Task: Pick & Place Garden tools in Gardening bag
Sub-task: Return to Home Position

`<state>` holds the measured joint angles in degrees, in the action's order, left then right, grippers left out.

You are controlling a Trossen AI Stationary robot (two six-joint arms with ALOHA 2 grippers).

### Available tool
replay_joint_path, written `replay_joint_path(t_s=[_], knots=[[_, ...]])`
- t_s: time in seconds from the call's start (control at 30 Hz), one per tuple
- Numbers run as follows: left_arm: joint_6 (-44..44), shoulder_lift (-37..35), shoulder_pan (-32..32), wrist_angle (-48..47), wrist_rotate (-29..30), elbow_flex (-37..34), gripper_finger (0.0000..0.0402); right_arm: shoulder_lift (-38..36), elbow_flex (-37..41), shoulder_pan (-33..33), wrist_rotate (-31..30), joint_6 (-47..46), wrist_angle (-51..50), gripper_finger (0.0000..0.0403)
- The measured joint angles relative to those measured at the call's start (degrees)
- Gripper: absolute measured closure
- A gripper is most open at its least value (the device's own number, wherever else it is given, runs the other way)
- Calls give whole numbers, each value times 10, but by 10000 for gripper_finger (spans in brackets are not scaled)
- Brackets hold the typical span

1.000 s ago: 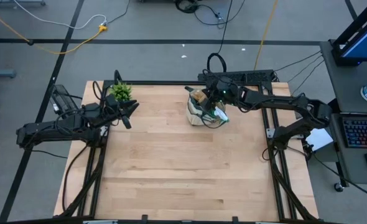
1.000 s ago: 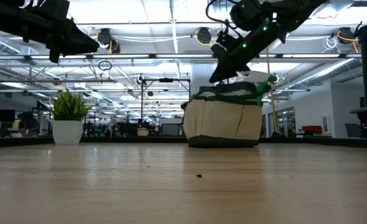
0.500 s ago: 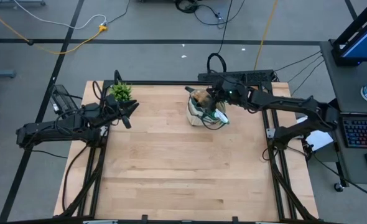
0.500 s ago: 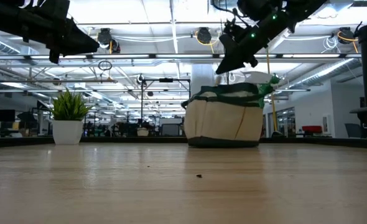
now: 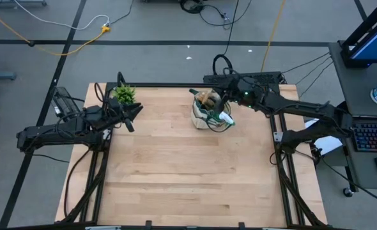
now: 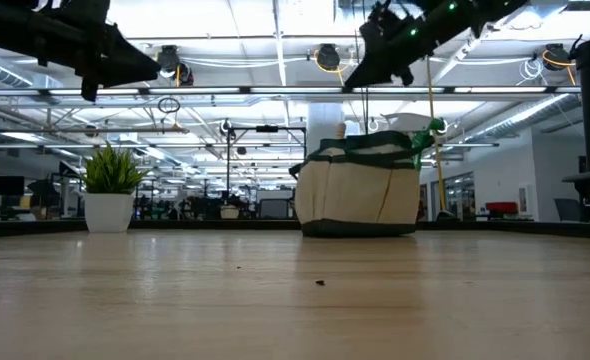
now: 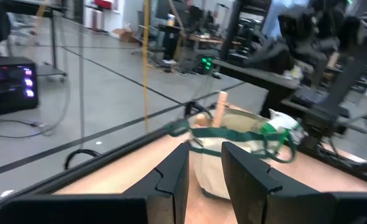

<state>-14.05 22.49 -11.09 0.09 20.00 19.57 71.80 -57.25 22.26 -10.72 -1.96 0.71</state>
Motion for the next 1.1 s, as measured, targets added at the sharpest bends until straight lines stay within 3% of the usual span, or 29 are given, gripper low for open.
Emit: replay_joint_path(t_s=[0.13, 0.23, 0.57, 0.67, 0.87, 1.1], knots=[[2, 0, 0, -6, -45, 0, 302, -47, 0, 0, 2, 34, -27, 403], [3, 0, 0, -15, -63, 0, 302, -87, 0, 2, 2, 42, -102, 399], [44, 0, 0, -18, -66, 0, 302, -211, 0, 2, 6, 41, -310, 381], [48, 0, 0, -18, -66, 0, 302, -240, 0, 3, 42, 40, -338, 389], [47, 0, 0, -18, -72, 0, 302, -300, 45, 2, 122, 18, -309, 400], [43, 0, 1, -18, -81, 0, 302, -369, 132, 2, 158, -23, -250, 402]])
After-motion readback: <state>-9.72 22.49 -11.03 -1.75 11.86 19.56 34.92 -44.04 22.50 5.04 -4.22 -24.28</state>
